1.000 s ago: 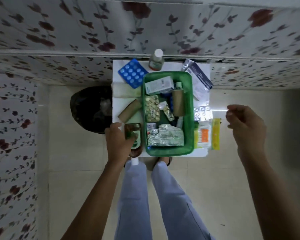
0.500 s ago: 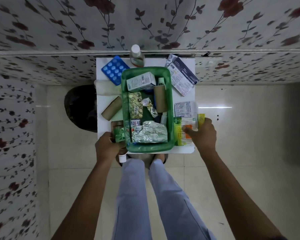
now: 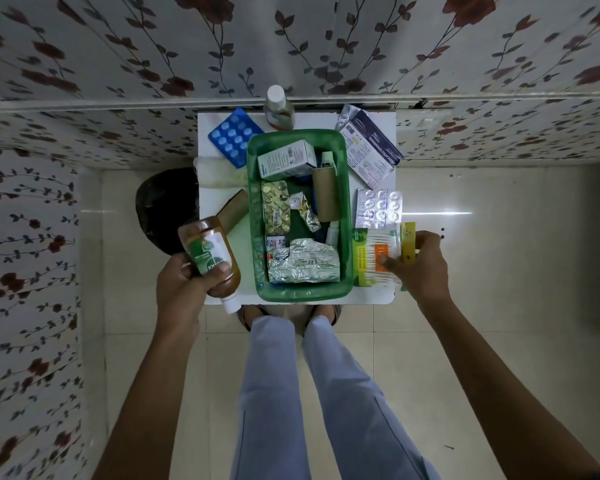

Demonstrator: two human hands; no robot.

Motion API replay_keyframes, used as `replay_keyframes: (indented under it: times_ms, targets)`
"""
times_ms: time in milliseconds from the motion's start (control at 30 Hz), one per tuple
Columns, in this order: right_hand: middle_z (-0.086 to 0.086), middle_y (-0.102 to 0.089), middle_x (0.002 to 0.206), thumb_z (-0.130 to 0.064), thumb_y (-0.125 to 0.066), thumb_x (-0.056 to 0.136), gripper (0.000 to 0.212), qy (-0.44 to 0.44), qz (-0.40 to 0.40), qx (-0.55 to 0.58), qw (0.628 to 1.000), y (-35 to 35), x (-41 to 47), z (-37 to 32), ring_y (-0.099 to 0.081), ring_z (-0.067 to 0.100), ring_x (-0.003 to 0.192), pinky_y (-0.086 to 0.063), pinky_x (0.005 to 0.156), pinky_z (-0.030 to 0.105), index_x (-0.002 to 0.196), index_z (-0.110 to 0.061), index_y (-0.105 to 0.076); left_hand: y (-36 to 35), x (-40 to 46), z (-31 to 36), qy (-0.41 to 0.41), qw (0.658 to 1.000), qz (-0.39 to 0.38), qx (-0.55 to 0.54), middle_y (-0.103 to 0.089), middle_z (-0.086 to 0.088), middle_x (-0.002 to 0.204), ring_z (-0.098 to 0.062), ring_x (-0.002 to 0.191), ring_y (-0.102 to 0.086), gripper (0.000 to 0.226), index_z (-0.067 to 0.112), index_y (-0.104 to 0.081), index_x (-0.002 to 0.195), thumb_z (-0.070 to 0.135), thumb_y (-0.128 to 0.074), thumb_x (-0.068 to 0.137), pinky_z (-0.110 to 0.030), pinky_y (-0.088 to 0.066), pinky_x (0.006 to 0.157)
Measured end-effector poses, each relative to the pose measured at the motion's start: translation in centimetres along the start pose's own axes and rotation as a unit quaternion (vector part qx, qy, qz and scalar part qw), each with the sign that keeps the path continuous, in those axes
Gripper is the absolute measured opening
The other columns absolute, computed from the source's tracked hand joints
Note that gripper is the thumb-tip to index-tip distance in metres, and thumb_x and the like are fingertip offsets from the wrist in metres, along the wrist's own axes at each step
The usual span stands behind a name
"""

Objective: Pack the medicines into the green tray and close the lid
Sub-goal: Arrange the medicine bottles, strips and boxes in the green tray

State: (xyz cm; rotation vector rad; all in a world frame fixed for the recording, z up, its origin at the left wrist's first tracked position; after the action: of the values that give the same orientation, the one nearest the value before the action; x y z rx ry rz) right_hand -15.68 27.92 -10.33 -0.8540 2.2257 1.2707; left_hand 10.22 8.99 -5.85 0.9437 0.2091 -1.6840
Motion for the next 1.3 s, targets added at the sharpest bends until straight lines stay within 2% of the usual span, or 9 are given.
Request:
replay_keyframes:
  times_ms: [267, 433, 533, 600, 700, 833, 967, 1167, 1300]
  targets:
    - [0.007, -0.067, 0.079, -0.012, -0.072, 0.072, 0.015, -0.008, -0.034, 0.036, 0.999, 2.9, -2.4, -1.3, -0.063, 0.029, 0.076, -0.052, 0.061, 0.033, 0.083, -0.019, -0.065, -1.6, -0.4, 3.7, -0.071, 0.995, -0.006, -0.064, -0.067, 0.002, 0.093, -0.008, 0.083, -0.064, 0.038, 0.006, -0.057, 0.107, -0.002, -0.07, 0.072, -0.013, -0.052, 0.067]
    - [0.001, -0.065, 0.075, -0.013, -0.068, 0.078, 0.013, 0.16, 0.05, 0.039, 0.985, 5.8, -6.6, -7.5, -0.06, 0.016, 0.062, -0.049, 0.055, 0.026, 0.089, -0.019, -0.064, -1.8, -0.7, 4.1, -0.067, 0.994, -0.023, -0.081, -0.068, -0.001, 0.096, -0.012, 0.087, -0.065, 0.031, 0.013, -0.059, 0.098, 0.0, -0.07, 0.073, -0.019, -0.053, 0.073]
    - [-0.01, -0.063, 0.075, -0.011, -0.066, 0.08, 0.013, 0.269, -0.005, 0.028, 0.963, 5.2, -7.4, -11.8, -0.061, 0.005, 0.064, -0.046, 0.056, 0.016, 0.092, -0.015, -0.063, -1.3, -0.9, 4.1, -0.056, 0.994, -0.022, -0.095, -0.068, -0.005, 0.1, -0.02, 0.094, -0.064, 0.036, 0.005, -0.058, 0.108, 0.001, -0.069, 0.074, -0.03, -0.052, 0.084]
    - [-0.006, -0.065, 0.079, -0.01, -0.063, 0.082, 0.013, 0.323, -0.075, -0.047, 0.942, 3.1, -6.7, -14.0, -0.058, 0.0, 0.066, -0.043, 0.06, 0.011, 0.095, -0.013, -0.063, -0.9, -0.9, 4.0, -0.054, 0.994, -0.017, -0.093, -0.068, -0.006, 0.099, -0.022, 0.094, -0.064, 0.036, 0.003, -0.059, 0.108, 0.001, -0.069, 0.074, -0.035, -0.051, 0.086]
    - [0.009, -0.07, 0.093, -0.009, -0.058, 0.084, 0.017, 0.392, -0.159, -0.203, 0.883, -2.0, -4.6, -14.9, -0.063, 0.025, 0.083, -0.048, 0.071, 0.028, 0.101, -0.012, -0.063, -0.4, -1.0, 4.0, -0.049, 0.995, -0.017, -0.09, -0.068, -0.005, 0.097, -0.02, 0.091, -0.065, 0.028, 0.009, -0.062, 0.1, 0.001, -0.069, 0.074, -0.038, -0.051, 0.088]
    - [0.017, -0.062, 0.114, -0.008, -0.049, 0.086, 0.035, 0.395, -0.216, -0.401, 0.798, -6.8, -3.0, -13.9, -0.057, 0.033, 0.102, -0.046, 0.079, 0.034, 0.12, -0.013, -0.054, -0.1, -1.1, 4.2, -0.052, 0.995, -0.027, -0.085, -0.07, -0.003, 0.099, -0.016, 0.089, -0.067, 0.03, 0.009, -0.063, 0.105, 0.004, -0.068, 0.076, -0.032, -0.053, 0.085]
    - [0.018, -0.067, 0.108, -0.011, -0.057, 0.083, 0.031, 0.405, -0.109, -0.22, 0.881, -4.7, -3.2, -14.0, -0.064, 0.033, 0.092, -0.054, 0.08, 0.04, 0.114, -0.01, -0.06, -1.3, -1.4, 4.8, -0.074, 0.994, -0.06, -0.06, -0.07, 0.001, 0.095, -0.009, 0.085, -0.067, 0.024, 0.01, -0.065, 0.102, 0.006, -0.066, 0.078, -0.021, -0.052, 0.076]
    - [0.002, -0.071, 0.094, -0.011, -0.055, 0.088, 0.021, 0.314, -0.027, -0.048, 0.948, -0.2, -4.1, -12.1, -0.059, 0.009, 0.079, -0.04, 0.068, 0.006, 0.106, -0.013, -0.066, -6.3, -1.3, 5.8, -0.109, 0.988, -0.095, 0.053, -0.072, -0.005, 0.096, -0.015, 0.082, -0.069, 0.028, 0.014, -0.063, 0.102, 0.017, -0.07, 0.075, -0.029, -0.055, 0.074]
    - [-0.009, -0.065, 0.083, -0.012, -0.055, 0.088, 0.018, 0.277, 0.022, 0.005, 0.961, 0.6, -3.9, -10.8, -0.058, 0.004, 0.071, -0.038, 0.065, -0.002, 0.099, -0.016, -0.068, -9.6, -1.9, 6.8, -0.245, 0.928, -0.026, 0.279, -0.063, -0.016, 0.114, -0.029, 0.096, -0.062, 0.052, 0.005, -0.043, 0.123, 0.013, -0.068, 0.078, -0.021, -0.039, 0.07]
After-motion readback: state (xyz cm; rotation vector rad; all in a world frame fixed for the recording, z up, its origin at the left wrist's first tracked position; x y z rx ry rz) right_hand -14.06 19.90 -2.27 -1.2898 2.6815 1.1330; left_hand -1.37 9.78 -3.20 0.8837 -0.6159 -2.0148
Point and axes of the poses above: each hand's wrist, its own x-axis towards the middle knuckle, its own y-axis out of the back of the hand, z = x × y, the point moved 1 cm from there along x, towards the middle knuckle
